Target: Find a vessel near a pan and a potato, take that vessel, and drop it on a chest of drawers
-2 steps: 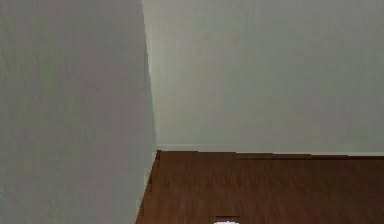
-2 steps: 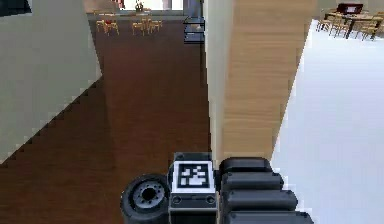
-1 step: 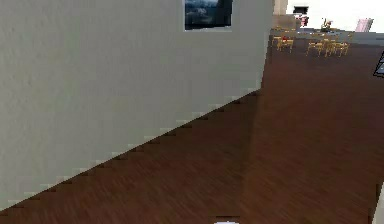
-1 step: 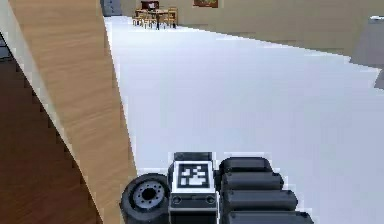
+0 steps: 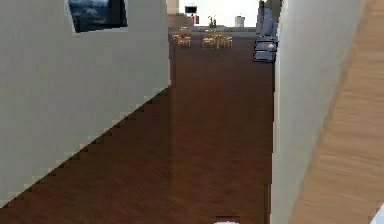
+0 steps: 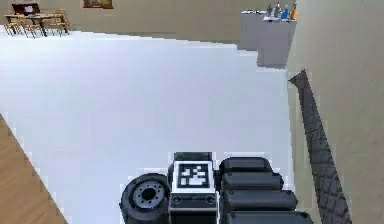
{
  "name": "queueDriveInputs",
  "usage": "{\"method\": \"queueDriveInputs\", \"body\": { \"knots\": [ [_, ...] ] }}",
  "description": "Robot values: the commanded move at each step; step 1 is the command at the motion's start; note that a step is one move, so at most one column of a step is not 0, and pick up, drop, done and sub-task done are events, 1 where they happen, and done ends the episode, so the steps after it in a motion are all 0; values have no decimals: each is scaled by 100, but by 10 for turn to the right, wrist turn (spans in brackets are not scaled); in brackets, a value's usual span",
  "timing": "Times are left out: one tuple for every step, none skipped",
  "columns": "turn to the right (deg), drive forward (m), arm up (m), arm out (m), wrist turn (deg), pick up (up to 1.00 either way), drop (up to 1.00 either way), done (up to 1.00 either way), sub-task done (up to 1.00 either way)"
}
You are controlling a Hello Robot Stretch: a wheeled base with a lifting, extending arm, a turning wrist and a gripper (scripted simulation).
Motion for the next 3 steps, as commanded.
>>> {"method": "queueDriveInputs", "body": {
  "knots": [
    [0,100,0,0,0,0,0,0,0],
    [0,100,0,0,0,0,0,0,0],
    [30,0,0,0,0,0,0,0,0]
  ]
}}
